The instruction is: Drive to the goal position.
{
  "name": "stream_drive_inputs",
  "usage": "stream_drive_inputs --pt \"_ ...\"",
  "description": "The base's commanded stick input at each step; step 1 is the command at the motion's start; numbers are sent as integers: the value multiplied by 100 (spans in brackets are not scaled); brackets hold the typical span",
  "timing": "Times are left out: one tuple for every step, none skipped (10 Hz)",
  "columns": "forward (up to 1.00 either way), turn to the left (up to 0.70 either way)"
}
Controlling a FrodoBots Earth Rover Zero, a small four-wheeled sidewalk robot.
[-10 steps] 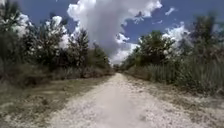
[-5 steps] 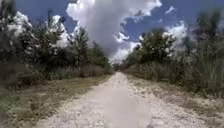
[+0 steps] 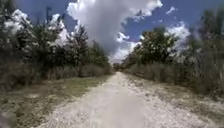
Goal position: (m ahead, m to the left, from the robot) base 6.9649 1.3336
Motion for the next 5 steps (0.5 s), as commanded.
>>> stream_drive_inputs --pt "50 0" --pt "50 0" --pt "50 0" --pt "50 0" --pt "50 0"
